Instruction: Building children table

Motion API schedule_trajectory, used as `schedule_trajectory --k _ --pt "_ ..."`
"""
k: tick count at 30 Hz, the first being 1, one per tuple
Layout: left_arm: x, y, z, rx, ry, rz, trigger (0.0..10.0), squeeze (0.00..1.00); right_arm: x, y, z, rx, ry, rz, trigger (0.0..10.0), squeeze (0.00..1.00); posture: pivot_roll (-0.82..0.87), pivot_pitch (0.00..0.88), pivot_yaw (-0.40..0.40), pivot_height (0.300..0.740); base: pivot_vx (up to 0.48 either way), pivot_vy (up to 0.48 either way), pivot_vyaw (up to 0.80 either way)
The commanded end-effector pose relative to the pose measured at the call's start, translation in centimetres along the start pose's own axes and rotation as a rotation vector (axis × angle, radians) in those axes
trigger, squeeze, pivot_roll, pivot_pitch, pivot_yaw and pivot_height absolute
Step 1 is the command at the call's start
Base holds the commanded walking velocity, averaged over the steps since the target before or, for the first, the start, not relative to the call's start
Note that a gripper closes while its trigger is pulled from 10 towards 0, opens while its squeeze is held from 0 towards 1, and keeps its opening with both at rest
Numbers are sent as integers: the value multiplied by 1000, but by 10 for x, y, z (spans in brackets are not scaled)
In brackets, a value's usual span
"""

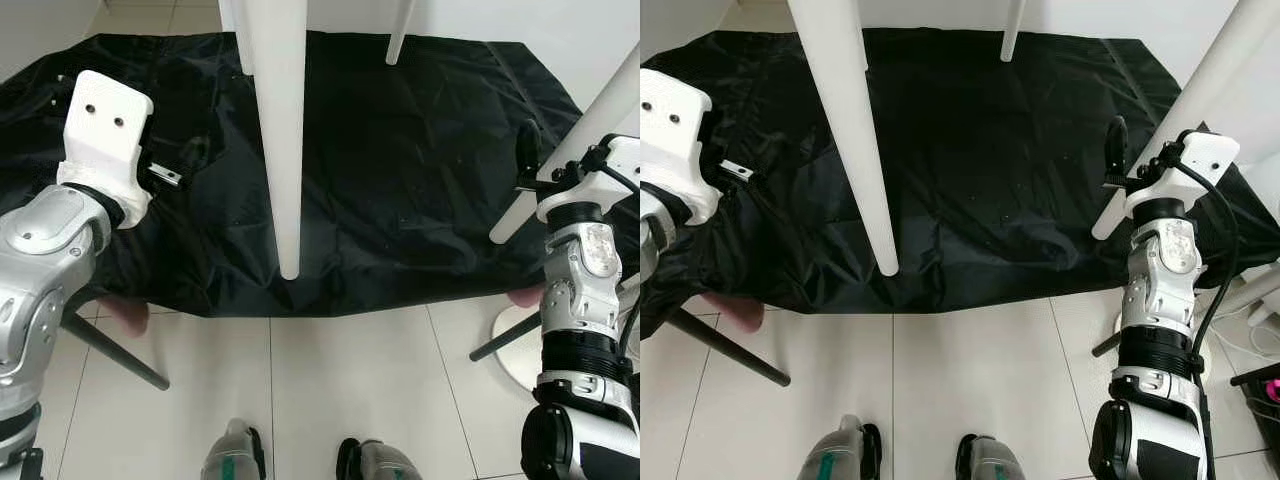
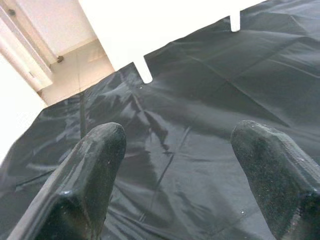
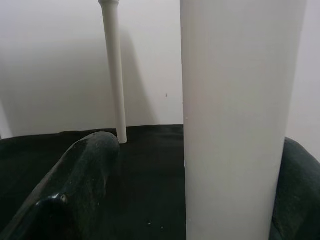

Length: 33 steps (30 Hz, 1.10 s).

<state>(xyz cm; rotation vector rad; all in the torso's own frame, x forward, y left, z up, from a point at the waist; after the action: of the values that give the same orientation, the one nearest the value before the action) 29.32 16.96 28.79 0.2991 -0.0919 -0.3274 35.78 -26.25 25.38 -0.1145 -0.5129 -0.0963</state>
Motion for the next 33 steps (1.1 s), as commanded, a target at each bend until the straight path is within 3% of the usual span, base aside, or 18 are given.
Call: schedule_trajectory --k 1,4,5,6,9,12,14,15,18,33 --pt "-4 -13 -2 7 24 -94 10000 0 -1 1 0 -5 7 26 10000 0 73 142 -33 740 0 0 0" --pt "-7 -19 -3 -1 36 -149 10000 0 -1 2 1 -3 5 30 10000 0 73 142 -33 740 0 0 0" --pt "-16 -40 -1 -41 47 -301 10000 0 1 6 3 1 1 64 10000 0 71 142 -35 740 0 0 0" --pt "-20 -47 -2 -53 56 -344 10000 0 1 9 3 4 1 81 10000 0 71 143 -38 740 0 0 0" --pt "-22 -50 -2 -59 62 -369 10000 0 1 10 4 7 1 91 10000 0 71 143 -38 740 0 0 0" --pt "-32 -65 -4 -71 78 -472 10000 0 -1 12 5 12 2 107 10000 0 75 145 -42 740 0 0 0" --pt "-43 -80 -4 -90 85 -577 10000 0 -3 7 7 12 -9 69 10000 0 75 145 -42 740 0 0 0" --pt "-43 -80 -4 -90 85 -577 10000 0 -3 7 7 12 -9 69 10000 0 75 145 -42 740 0 0 0" --pt "-55 -97 -5 -145 98 -693 10000 0 -7 -5 9 17 -17 -47 10000 0 74 146 -42 740 0 0 0" --pt "-55 -103 -4 -213 112 -752 10000 0 -16 -12 10 4 -14 -176 10000 0 55 144 -23 740 0 0 0"
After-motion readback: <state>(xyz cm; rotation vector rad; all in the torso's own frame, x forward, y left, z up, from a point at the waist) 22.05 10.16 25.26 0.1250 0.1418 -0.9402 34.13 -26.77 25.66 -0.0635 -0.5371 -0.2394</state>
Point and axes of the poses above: a point about 5 cm out from each wrist's last joint towards the gripper, its own x axis pointing out of the wrist towards the gripper, its own z axis along the axis of the wrist's last joint, y = z × x, the point moved 3 cm from there along x, pointing out of the wrist towards the gripper, and after that the axes turned 7 degrees about -x, right-handed, at the moved point
